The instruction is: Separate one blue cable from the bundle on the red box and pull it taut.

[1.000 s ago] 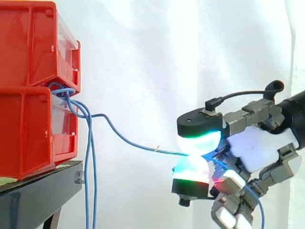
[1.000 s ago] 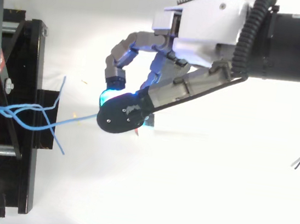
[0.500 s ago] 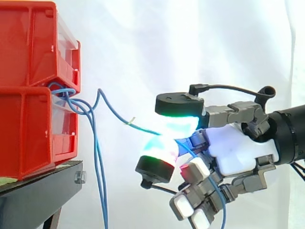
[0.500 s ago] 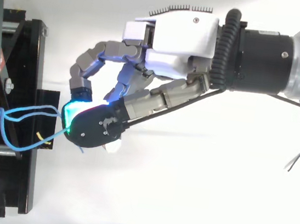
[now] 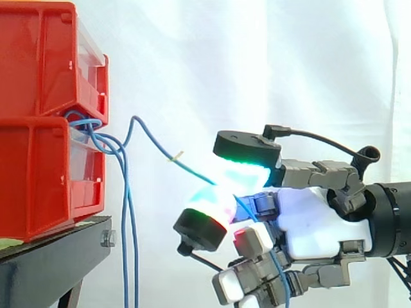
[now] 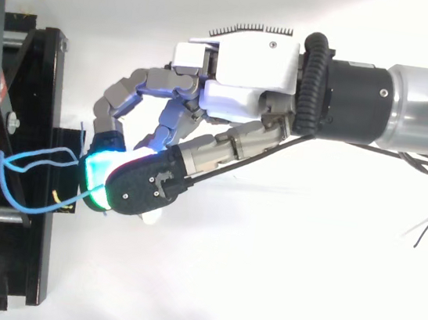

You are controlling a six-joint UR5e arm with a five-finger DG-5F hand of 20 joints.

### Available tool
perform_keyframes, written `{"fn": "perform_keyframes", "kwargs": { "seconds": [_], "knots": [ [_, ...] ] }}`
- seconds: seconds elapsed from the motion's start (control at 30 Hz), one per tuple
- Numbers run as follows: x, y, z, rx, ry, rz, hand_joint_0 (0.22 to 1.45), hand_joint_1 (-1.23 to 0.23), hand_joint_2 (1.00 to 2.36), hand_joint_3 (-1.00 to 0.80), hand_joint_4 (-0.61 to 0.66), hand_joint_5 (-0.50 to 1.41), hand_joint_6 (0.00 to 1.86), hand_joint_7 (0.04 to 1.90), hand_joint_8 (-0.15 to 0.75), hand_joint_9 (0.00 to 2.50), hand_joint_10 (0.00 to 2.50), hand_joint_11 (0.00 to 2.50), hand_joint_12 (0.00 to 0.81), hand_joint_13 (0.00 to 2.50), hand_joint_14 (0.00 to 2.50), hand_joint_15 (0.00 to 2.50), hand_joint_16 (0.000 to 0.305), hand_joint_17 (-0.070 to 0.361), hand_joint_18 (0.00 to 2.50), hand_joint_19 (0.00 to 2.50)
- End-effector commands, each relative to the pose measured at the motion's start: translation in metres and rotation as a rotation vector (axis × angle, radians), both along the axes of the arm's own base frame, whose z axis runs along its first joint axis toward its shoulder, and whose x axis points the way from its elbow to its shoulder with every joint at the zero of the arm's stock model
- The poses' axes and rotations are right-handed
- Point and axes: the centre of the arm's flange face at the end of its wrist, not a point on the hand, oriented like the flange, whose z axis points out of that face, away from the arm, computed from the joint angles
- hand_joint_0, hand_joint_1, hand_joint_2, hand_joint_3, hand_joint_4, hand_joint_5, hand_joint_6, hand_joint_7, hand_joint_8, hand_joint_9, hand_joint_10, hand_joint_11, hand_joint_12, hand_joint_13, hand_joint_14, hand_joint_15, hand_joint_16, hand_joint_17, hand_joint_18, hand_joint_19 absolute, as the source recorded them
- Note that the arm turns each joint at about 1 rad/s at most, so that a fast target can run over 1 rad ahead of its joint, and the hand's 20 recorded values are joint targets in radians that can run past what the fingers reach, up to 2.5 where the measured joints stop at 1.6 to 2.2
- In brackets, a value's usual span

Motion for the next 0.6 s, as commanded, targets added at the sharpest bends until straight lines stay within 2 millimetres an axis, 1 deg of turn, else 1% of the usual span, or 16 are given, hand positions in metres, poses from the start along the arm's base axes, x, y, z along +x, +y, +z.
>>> {"fn": "perform_keyframes", "kwargs": {
  "seconds": [0.0, 0.1, 0.13, 0.2, 0.23, 0.43, 0.57],
  "knots": [
    [0.002, 0.001, -0.002, 0.013, -0.029, -0.002, 0.57, -0.86, 1.37, 0.01, -0.11, -0.04, 0.92, 1.22, 0.295, 1.17, 0.02, 0.55, 0.421, 0.84, 0.02, 0.55, 0.054, 0.121, 0.84, 0.38],
    [-0.011, 0.003, -0.027, 0.012, 0.011, 0.005, 0.57, -0.86, 1.38, 0.01, -0.11, -0.04, 0.92, 1.22, 0.297, 1.17, 0.02, 0.54, 0.42, 0.84, 0.02, 0.55, 0.054, 0.121, 0.84, 0.39],
    [-0.011, 0.003, -0.027, 0.012, 0.011, 0.005, 0.57, -0.86, 1.38, 0.01, -0.1, -0.04, 0.92, 1.21, 0.297, 1.17, 0.02, 0.54, 0.418, 0.84, 0.02, 0.55, 0.054, 0.121, 0.84, 0.38],
    [-0.015, 0.004, -0.034, 0.012, 0.017, 0.005, 0.57, -0.86, 1.37, 0.01, -0.11, -0.04, 0.92, 1.21, 0.3, 1.16, 0.02, 0.53, 0.418, 0.83, 0.02, 0.55, 0.054, 0.121, 0.84, 0.38],
    [-0.015, 0.005, -0.033, 0.012, 0.012, 0.007, 0.57, -0.86, 1.37, 0.01, -0.11, -0.04, 0.92, 1.21, 0.297, 1.16, 0.02, 0.54, 0.418, 0.83, 0.02, 0.55, 0.054, 0.121, 0.84, 0.38],
    [-0.02, 0.008, -0.043, 0.008, 0.029, 0.01, 0.57, -0.86, 1.37, 0.01, -0.11, -0.04, 0.92, 1.21, 0.295, 1.16, 0.02, 0.53, 0.419, 0.83, 0.02, 0.54, 0.054, 0.121, 0.83, 0.38],
    [-0.022, 0.007, -0.046, 0.005, 0.037, 0.009, 0.57, -0.86, 1.37, 0.01, -0.11, -0.04, 0.92, 1.21, 0.295, 1.16, 0.02, 0.53, 0.418, 0.83, 0.02, 0.55, 0.054, 0.121, 0.83, 0.38]
  ]
}}
